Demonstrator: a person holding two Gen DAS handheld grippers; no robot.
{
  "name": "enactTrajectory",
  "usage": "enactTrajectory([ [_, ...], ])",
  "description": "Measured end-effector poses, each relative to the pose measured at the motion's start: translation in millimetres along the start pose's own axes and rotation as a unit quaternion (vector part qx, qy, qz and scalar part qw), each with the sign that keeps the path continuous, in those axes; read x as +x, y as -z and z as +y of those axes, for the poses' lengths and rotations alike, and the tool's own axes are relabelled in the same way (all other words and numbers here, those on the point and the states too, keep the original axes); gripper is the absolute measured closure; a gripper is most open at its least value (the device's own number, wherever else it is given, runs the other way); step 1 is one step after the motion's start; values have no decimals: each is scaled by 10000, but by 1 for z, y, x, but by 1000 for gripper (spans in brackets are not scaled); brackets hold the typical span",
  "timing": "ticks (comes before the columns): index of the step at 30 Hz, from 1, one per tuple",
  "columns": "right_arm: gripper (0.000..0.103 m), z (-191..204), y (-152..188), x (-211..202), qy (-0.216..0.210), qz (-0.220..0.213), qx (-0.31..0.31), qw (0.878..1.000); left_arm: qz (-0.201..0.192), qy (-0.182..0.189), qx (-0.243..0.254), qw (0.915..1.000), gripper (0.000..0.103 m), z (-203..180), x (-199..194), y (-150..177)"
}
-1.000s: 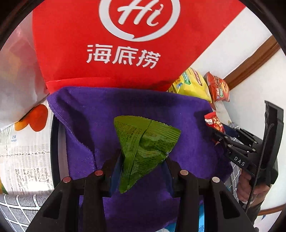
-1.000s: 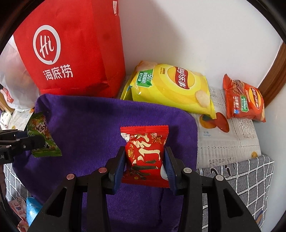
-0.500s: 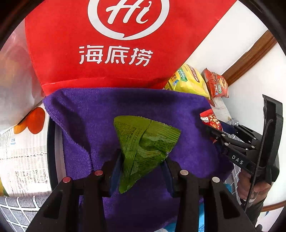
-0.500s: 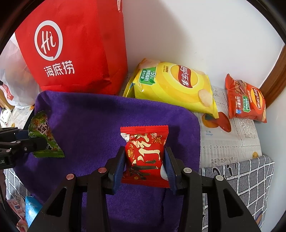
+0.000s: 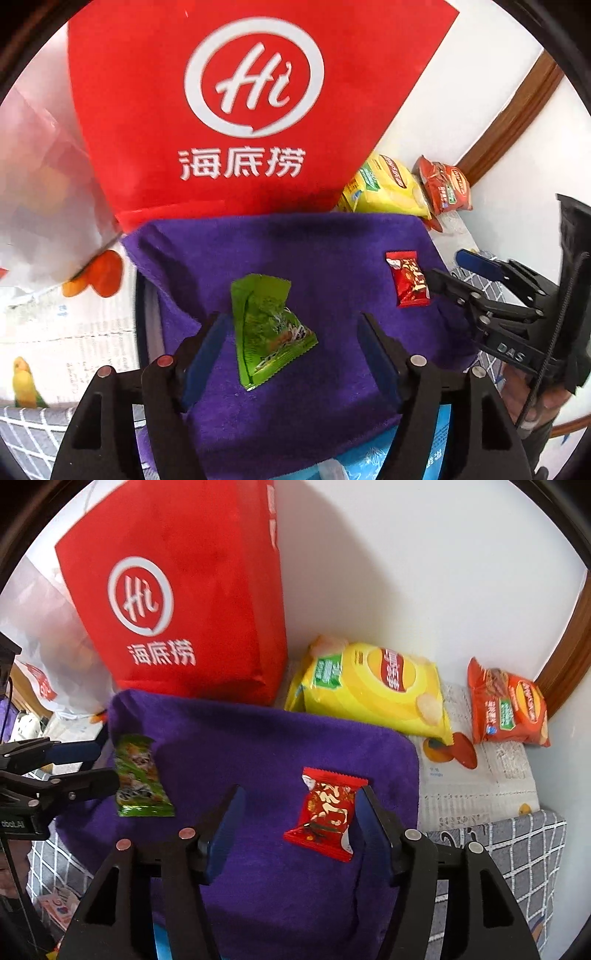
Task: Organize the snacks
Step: 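Open both grippers to drop the packets onto the purple towel, then withdraw both tools and move the right gripper to the pale pink packet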
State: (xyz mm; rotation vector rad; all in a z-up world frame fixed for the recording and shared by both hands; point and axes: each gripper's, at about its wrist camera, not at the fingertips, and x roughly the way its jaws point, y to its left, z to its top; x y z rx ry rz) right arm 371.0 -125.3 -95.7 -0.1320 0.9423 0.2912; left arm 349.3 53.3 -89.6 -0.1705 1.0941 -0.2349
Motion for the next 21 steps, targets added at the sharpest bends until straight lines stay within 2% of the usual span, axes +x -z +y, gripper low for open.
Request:
enactTrajectory([
  [3, 36, 6, -3, -15, 40, -151, 9, 9999, -84, -174, 79, 9998, 32, -4, -9, 0],
  [7, 25, 10, 0, -38, 295, -361, 79, 9989, -195, -340, 117, 9992, 31, -8, -22, -1],
  [15, 25, 2, 27, -84, 934, -375, 320, 9944, -549, -86, 292, 9980, 28, -23, -55, 5],
  [17, 25, -2, 37, -99, 1005, -422, 343, 9934, -629, 103, 299, 9975, 28, -25, -65, 8],
  [21, 25, -13, 60, -123, 1058, -470, 509, 9920, -902, 254, 268, 9952, 28, -31, -83, 13],
])
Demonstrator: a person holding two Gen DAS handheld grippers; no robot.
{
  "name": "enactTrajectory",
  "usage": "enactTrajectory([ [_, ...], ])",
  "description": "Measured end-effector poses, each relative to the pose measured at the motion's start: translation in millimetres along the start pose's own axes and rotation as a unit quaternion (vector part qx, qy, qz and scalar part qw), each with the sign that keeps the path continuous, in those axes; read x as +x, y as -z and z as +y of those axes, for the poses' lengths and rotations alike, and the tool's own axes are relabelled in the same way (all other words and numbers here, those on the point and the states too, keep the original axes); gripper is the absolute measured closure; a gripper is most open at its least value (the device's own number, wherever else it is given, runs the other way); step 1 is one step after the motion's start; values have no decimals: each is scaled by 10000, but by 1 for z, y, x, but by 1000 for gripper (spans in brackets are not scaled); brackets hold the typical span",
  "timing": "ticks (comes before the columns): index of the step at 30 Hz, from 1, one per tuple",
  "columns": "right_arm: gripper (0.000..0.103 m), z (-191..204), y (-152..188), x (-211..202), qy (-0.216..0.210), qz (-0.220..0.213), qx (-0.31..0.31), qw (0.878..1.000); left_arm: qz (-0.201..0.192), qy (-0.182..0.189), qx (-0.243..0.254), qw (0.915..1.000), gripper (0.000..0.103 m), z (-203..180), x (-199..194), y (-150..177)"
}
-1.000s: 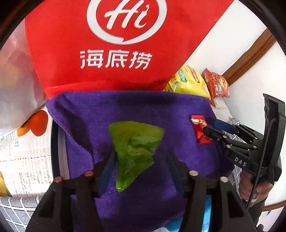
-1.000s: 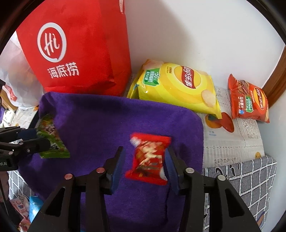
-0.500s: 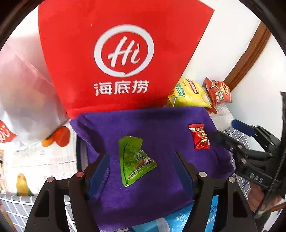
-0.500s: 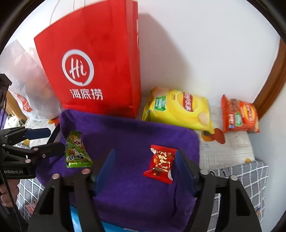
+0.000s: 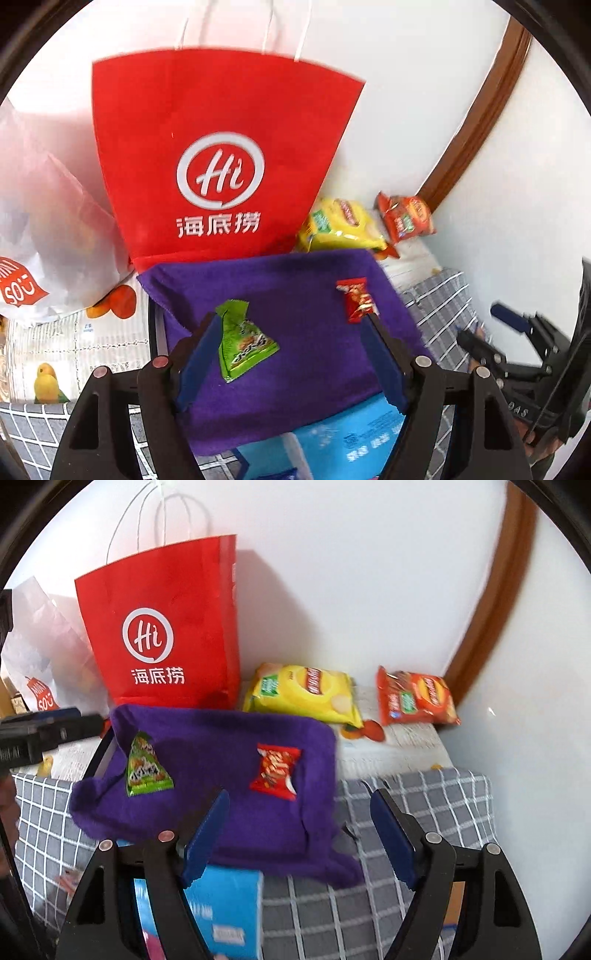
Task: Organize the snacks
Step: 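Withdraw both tools and move the right gripper to the pale pink packet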
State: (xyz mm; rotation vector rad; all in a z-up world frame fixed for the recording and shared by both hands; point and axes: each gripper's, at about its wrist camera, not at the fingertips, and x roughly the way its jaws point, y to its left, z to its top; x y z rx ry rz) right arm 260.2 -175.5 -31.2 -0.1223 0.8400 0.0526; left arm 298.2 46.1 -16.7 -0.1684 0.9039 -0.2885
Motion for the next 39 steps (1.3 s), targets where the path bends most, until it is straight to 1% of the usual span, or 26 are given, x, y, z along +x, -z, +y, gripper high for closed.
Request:
enactTrajectory([
  [3, 25, -11, 14, -15, 8, -20, 131, 9999, -256, 108, -12, 9996, 28, -7, -15, 0],
  [7, 25, -21, 35, -36, -260, -171, 205, 9993, -536, -41, 62, 9985, 28, -18, -37, 3],
  [10, 25, -24, 49, -42, -549, -37, 295, 9981, -512, -30, 138, 9986, 28, -23, -53, 13],
  [11, 25, -24, 53, -43, -634, 29, 308, 9975, -533, -105, 208, 9983, 28, -23, -60, 19],
  [13, 25, -22, 61, -44, -743, 49, 349, 9966, -602, -358, 282, 9971, 28, -23, -71, 28],
  [15, 25, -18, 70, -48, -829, -29, 345, 9960, -603, -650, 360, 9954, 28, -22, -80, 41],
  [20, 25, -5, 92, -59, -1082, -197, 264, 9936, -480, -757, 341, 9954, 28, -11, -93, 69],
  [23, 25, 3, 106, -61, -1214, -184, 168, 9923, -373, -764, 225, 9961, 28, -2, -94, 88],
  [26, 29, 13, 123, -58, -1314, -157, -28, 9912, -288, -728, 84, 9969, 28, 6, -93, 108],
  [29, 38, 23, 140, -50, -1347, -42, -268, 9905, -213, -713, 5, 9972, 28, 12, -91, 127],
  [31, 48, 28, 153, -42, -1421, 51, -390, 9891, -214, -842, 0, 9962, 28, 13, -89, 136],
  [34, 49, 28, 165, -33, -1623, 177, -382, 9858, -198, -970, 48, 9951, 28, 17, -88, 147],
  [36, 49, 28, 172, -28, -1762, 230, -383, 9833, -200, -1022, -23, 9946, 28, 22, -89, 153],
  [39, 49, 30, 178, -24, -1784, 186, -467, 9827, -261, -997, -109, 9946, 28, 28, -90, 161],
])
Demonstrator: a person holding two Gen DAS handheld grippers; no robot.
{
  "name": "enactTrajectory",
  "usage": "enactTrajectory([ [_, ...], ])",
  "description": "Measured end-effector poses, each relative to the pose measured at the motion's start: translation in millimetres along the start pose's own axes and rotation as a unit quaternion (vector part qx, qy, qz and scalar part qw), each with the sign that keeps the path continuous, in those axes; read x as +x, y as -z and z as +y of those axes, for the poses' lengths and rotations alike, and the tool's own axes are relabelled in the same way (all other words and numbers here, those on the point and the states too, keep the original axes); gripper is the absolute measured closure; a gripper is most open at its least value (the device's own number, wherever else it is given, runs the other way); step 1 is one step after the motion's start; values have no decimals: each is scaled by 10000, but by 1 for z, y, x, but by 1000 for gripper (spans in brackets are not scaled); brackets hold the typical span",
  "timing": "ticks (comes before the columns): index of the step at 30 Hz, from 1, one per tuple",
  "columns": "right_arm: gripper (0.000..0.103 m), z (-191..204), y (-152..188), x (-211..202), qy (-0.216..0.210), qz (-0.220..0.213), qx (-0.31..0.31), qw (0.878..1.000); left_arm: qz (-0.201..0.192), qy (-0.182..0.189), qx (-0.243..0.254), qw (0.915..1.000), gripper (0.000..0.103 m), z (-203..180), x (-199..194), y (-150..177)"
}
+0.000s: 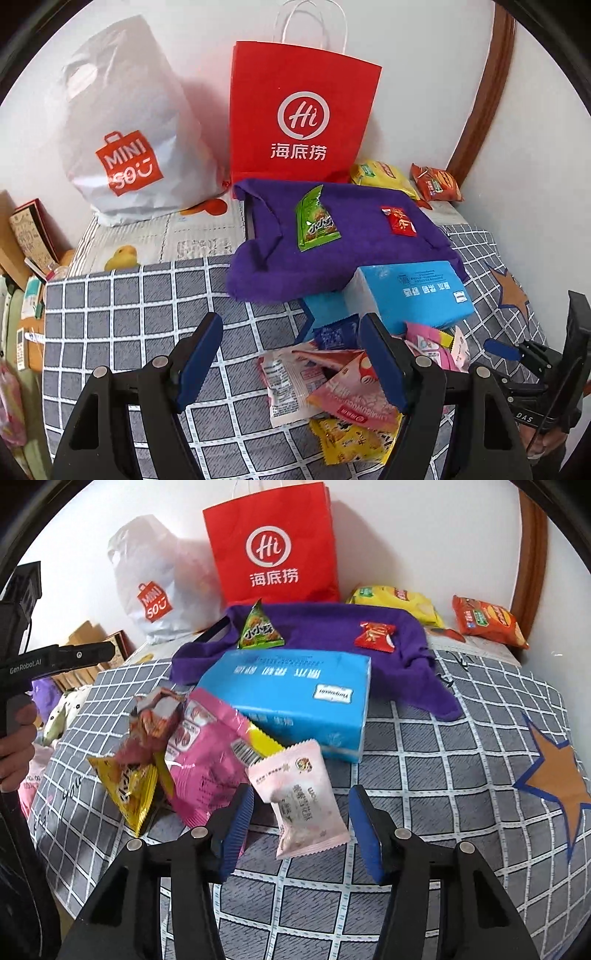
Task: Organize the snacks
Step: 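Withdraw both tools and move the right gripper to the pale pink packet, then close the right gripper on the pale pink packet while the left grasps the panda packet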
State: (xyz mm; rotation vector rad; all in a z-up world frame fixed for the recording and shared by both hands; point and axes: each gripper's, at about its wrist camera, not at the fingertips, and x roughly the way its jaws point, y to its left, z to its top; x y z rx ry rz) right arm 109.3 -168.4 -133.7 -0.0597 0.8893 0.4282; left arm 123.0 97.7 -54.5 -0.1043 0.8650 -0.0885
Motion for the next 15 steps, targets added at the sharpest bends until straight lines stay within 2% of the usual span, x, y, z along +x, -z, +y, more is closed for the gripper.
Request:
enactTrajectory([
  [15, 50, -4, 7, 37, -67, 274, -111, 9995, 199, 224, -11, 9995, 28, 4, 15, 15],
])
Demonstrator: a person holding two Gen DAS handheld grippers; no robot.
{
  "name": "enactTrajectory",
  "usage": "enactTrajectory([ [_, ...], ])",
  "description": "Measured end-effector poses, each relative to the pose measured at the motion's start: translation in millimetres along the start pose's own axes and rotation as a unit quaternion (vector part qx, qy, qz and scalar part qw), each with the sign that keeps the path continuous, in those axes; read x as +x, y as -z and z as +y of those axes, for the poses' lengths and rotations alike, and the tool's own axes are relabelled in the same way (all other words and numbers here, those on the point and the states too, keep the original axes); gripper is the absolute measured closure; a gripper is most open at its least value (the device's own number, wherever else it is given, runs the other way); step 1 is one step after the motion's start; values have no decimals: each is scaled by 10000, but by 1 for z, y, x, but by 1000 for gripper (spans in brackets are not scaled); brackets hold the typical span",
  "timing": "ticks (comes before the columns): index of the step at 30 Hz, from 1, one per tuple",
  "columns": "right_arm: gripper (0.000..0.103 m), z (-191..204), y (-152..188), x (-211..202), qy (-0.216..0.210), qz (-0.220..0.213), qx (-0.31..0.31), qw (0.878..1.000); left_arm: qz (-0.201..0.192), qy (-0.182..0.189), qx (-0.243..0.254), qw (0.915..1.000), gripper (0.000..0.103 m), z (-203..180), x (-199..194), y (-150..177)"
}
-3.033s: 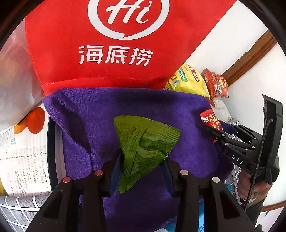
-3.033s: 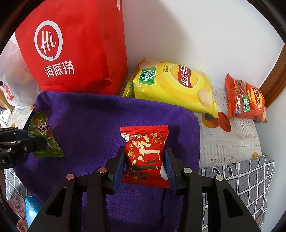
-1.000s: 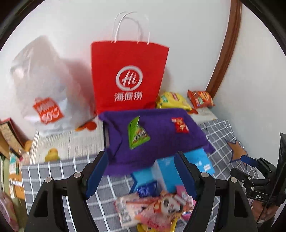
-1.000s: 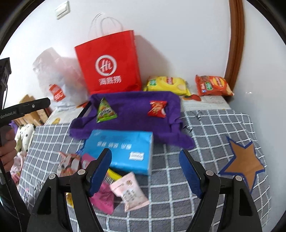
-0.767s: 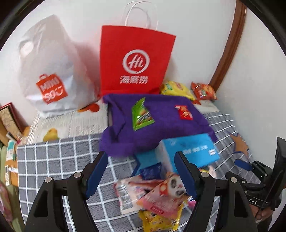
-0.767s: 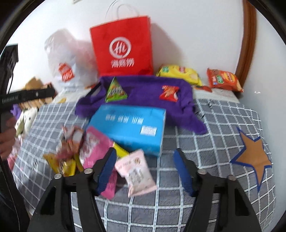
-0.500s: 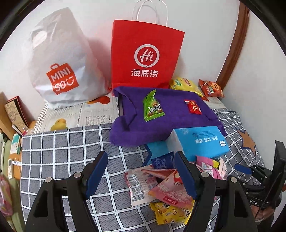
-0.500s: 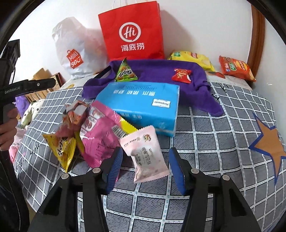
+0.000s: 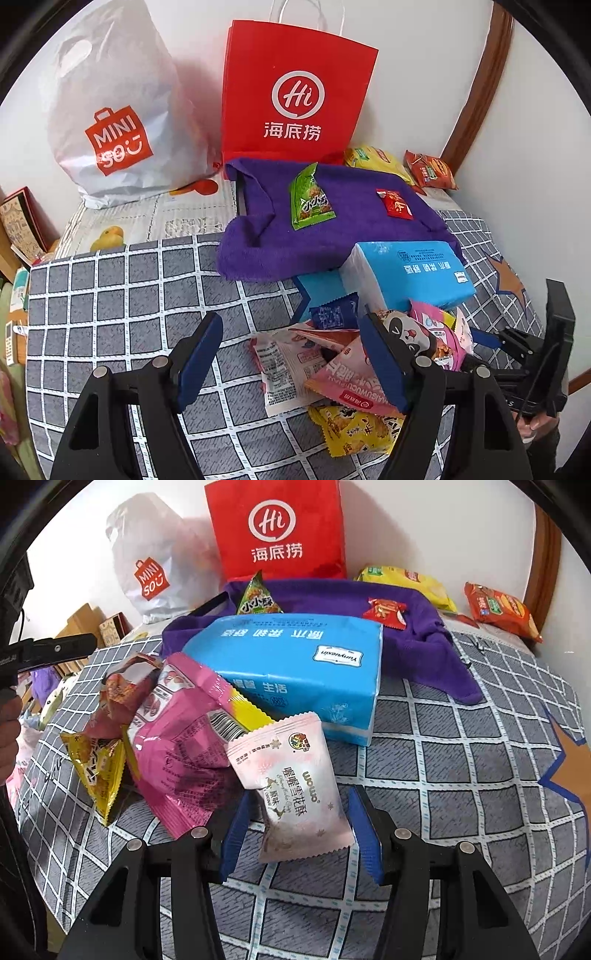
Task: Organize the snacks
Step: 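Close the right gripper on the pale pink packet while the left grasps the panda packet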
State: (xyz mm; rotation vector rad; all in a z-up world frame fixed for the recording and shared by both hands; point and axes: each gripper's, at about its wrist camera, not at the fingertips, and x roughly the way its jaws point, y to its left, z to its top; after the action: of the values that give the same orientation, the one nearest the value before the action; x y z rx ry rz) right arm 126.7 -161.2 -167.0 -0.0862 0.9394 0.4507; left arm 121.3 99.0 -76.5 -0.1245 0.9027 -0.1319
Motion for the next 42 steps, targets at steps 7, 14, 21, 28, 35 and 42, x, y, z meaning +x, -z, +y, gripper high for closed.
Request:
enactTrajectory([
  [7, 60, -3, -1, -5, -4, -181, -12, 9998, 145, 91, -181, 9997, 28, 8, 10, 10],
  [14, 61, -32, 5, -23, 344, -402, 285, 9982, 285, 632, -106, 9975, 28, -2, 14, 18],
  [21, 61, -61, 12, -30, 660, -467, 526, 9953, 361, 881, 582, 9938, 22, -40, 26, 22],
  [28, 61, -60, 14, -17, 724, -406, 453, 9955, 655, 744, 652, 9929, 22, -54, 53, 28],
  [35, 61, -63, 11, -8, 668, -316, 551, 9957, 474, 827, 531, 9940, 26, -49, 55, 29],
  [42, 60, -64, 11, -7, 651, -275, 555, 9960, 249, 874, 646, 9938, 40, -50, 55, 32],
])
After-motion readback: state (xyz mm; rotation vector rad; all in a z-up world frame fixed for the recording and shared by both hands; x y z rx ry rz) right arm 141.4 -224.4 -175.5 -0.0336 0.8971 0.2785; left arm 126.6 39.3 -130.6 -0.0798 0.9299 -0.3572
